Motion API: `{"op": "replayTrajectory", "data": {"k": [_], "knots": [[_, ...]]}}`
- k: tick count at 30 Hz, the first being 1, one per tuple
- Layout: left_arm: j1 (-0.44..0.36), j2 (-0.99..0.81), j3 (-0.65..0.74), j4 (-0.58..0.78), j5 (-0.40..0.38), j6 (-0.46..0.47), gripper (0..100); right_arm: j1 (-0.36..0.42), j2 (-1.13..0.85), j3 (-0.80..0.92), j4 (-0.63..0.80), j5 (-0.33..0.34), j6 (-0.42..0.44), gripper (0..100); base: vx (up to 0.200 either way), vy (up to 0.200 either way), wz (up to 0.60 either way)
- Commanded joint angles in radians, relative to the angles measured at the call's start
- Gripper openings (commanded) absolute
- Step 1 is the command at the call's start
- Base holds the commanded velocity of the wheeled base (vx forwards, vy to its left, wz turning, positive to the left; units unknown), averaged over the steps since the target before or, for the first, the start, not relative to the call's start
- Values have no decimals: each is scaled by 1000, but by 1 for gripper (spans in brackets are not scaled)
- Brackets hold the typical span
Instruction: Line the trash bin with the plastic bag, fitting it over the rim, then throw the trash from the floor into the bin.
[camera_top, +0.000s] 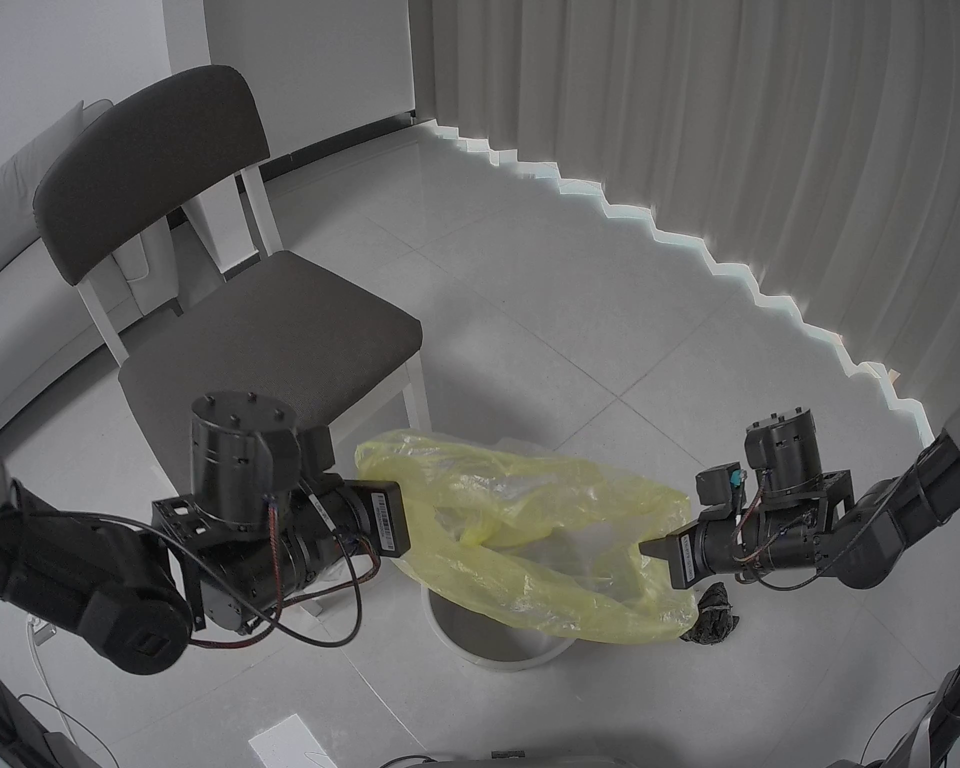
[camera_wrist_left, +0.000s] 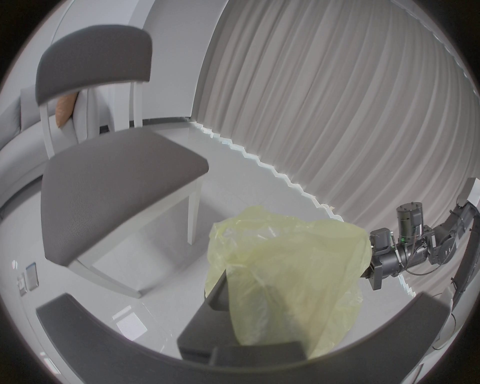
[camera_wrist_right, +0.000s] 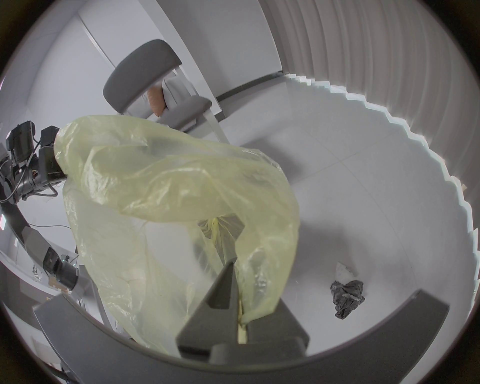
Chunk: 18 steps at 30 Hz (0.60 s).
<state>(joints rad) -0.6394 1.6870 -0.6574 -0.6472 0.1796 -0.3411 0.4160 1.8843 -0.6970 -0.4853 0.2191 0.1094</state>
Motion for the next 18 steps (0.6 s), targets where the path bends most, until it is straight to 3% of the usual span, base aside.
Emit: {"op": "replayTrajectory", "data": {"k": [1,7,18], "knots": [[21,140,64,-75,-14,-41,0,6,90,2,-7,0,-14,0,0,0,0],[63,281,75,-244,-71,-45,0,7,193,-24,-102,2,-17,0,0,0,0],[144,479,-30,-328,-155,-41,0,-2,329,-162,-98,3,-22,0,0,0,0]]}}
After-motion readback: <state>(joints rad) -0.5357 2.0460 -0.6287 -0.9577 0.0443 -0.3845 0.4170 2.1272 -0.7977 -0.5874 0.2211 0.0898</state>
